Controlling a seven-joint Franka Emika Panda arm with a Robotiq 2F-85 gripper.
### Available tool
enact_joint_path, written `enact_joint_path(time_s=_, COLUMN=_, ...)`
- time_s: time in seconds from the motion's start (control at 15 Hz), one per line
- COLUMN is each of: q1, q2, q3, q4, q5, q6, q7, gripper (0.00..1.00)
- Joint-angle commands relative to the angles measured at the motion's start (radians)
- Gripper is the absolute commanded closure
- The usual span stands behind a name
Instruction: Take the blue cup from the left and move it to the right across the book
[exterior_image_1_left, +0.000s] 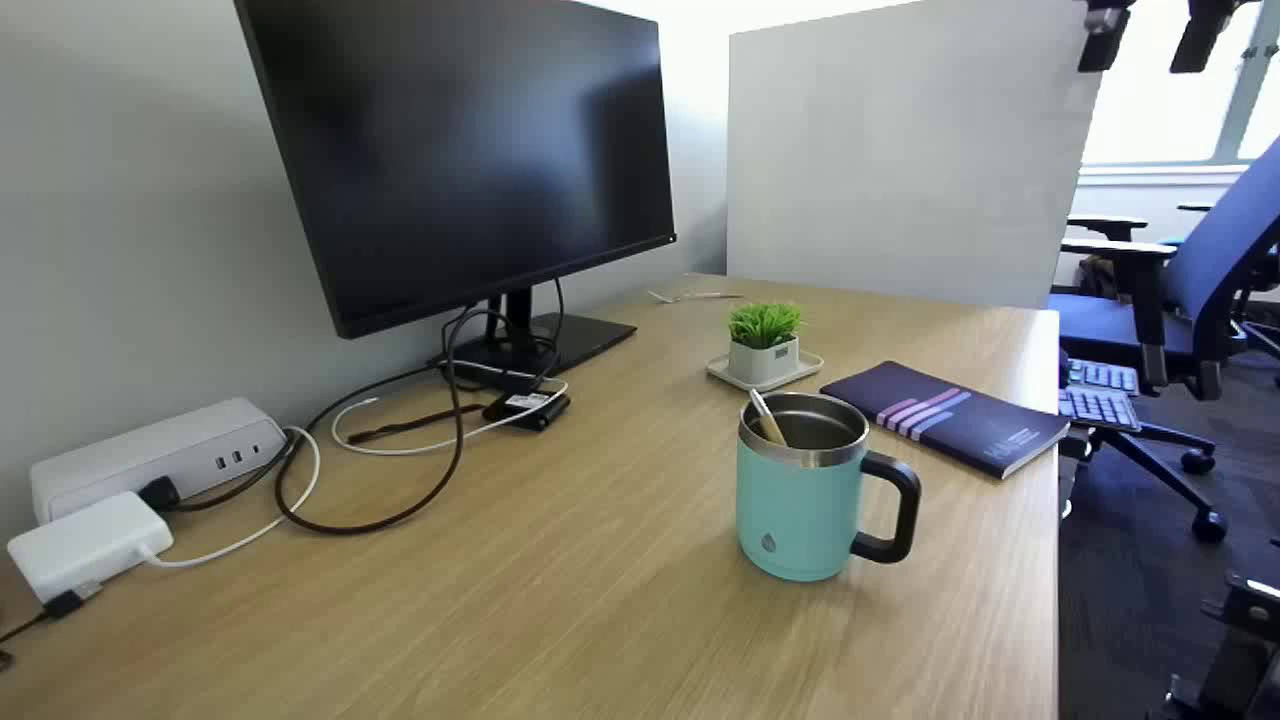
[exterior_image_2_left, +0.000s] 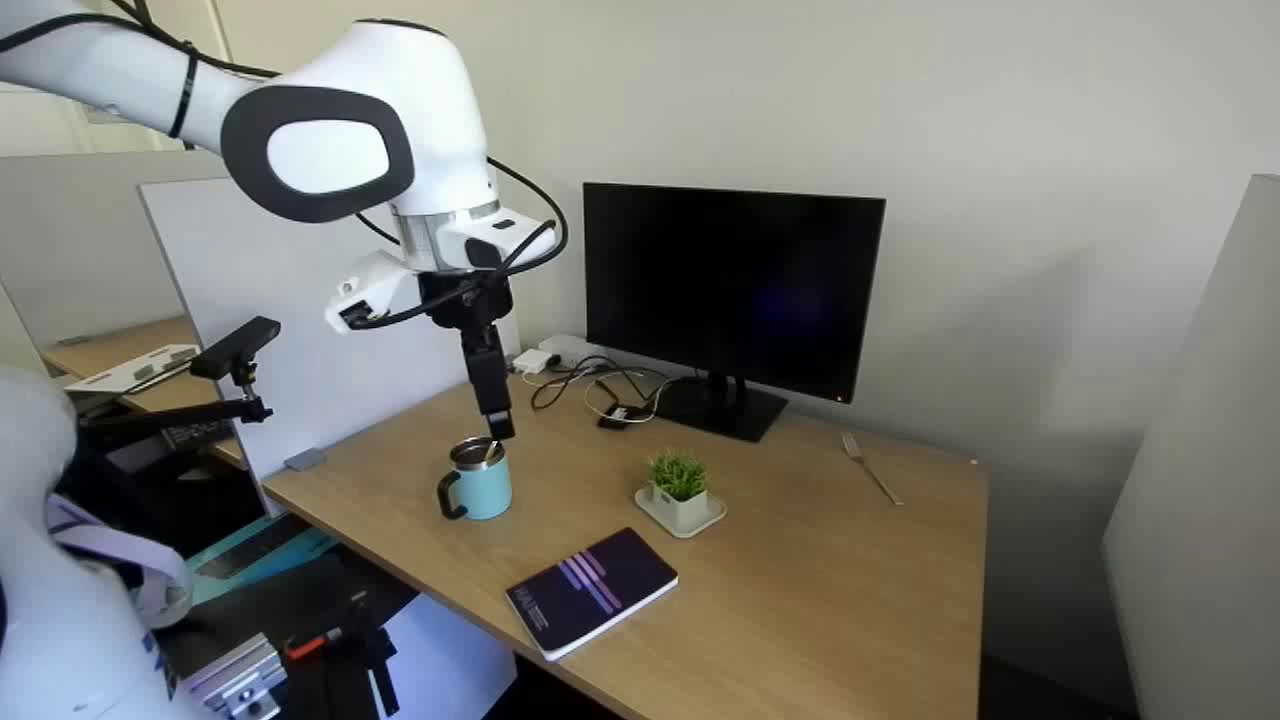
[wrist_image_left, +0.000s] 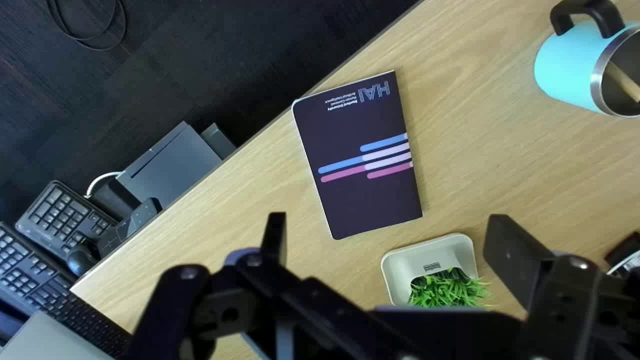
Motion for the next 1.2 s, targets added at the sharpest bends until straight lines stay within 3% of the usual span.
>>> enact_joint_path(time_s=0.0, q1=-0.008, q2=0.000, q3=0.007, q4=0.002, q5=0.005, q6=-0.003, q7=-0.005, gripper=0.00)
enact_joint_path(time_s=0.67, q1=0.000, q2=0.005, q3=-0.002, q4=0.002, q5=0.011, q6=0.003, q7=-0.027, gripper=0.00)
enact_joint_path(time_s=1.13, q1=0.045, q2=0.166, q3=0.074, q4=0.041, q5=-0.006, q6=0.104, q7=-0.003, gripper=0.00)
